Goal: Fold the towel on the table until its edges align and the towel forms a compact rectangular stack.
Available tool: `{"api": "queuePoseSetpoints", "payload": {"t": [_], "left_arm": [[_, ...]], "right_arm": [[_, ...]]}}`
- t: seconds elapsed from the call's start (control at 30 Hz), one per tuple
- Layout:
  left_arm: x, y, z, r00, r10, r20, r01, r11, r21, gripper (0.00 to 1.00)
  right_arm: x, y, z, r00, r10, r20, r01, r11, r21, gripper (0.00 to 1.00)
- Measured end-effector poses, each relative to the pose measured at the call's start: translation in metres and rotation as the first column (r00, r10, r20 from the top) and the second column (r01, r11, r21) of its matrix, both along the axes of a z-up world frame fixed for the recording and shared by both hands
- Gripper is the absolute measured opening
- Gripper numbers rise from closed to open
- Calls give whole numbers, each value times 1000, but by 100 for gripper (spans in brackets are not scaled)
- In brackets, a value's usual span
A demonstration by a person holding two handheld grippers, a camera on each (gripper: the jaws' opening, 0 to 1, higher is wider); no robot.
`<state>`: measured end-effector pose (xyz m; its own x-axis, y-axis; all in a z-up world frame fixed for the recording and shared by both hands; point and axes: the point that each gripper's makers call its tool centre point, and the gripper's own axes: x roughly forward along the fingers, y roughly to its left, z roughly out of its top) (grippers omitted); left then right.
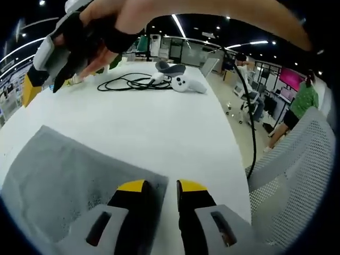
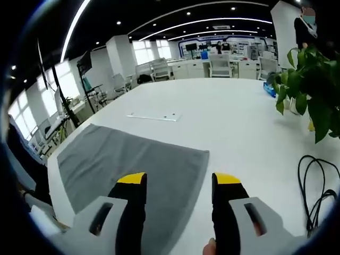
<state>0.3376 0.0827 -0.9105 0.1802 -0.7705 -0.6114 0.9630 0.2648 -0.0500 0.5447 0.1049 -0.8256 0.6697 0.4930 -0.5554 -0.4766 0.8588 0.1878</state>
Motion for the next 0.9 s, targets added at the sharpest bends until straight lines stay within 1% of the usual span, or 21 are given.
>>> {"api": "queuePoseSetpoints", "payload": {"t": [0.03, 0.13, 0.17, 0.2, 0.27, 0.3, 0.37, 0.43, 0.6, 0.7, 0.77, 0.8, 0.9], "left_arm": [[2, 1, -1, 999, -7, 33, 6, 1000, 7, 20], [3, 1, -2, 993, -50, 104, 46, 998, 40, 17], [1, 0, -2, 996, -40, 85, 37, 999, 35, 17], [2, 0, -2, 996, -39, 85, 37, 999, 35, 16], [4, 1, -2, 995, -35, 91, 31, 999, 36, 11], [6, 1, -2, 994, -39, 105, 36, 999, 29, 8], [6, 3, -1, 995, -31, 100, 31, 1000, 3, 8], [6, 3, 0, 994, -33, 100, 34, 999, -5, 7], [7, 2, -1, 996, -29, 83, 29, 1000, 5, 6], [7, 2, 0, 997, -19, 72, 19, 1000, -4, 6], [8, 3, 0, 1000, 10, 30, -9, 999, -32, 6], [9, 3, 0, 1000, 17, 19, -17, 999, -40, 6], [8, 3, 0, 1000, 15, 22, -14, 999, -42, 6]], "right_arm": [[1, 0, -2, 1000, -2, -2, 2, 1000, -1, 47], [4, 1, -8, 1000, -11, -14, 11, 1000, 4, 47], [4, 1, -10, 1000, -12, -18, 12, 1000, 3, 47], [4, 1, -10, 1000, -12, -18, 12, 1000, 1, 47], [5, 2, -12, 1000, -11, -21, 11, 1000, -2, 47], [6, 1, -14, 1000, -10, -21, 10, 1000, -6, 47], [8, 1, -17, 1000, -3, -23, 2, 1000, -20, 46], [11, 0, -22, 1000, 4, -27, -5, 999, -40, 46], [21, 0, -30, 1000, 1, -31, -2, 999, -52, 44], [27, 3, -34, 1000, 10, -29, -12, 999, -53, 38], [32, 6, -36, 999, 18, -30, -19, 999, -43, 35], [37, 7, -37, 999, 19, -31, -20, 999, -40, 34], [50, 7, -39, 1000, 5, -20, -6, 999, -48, 32]]}}
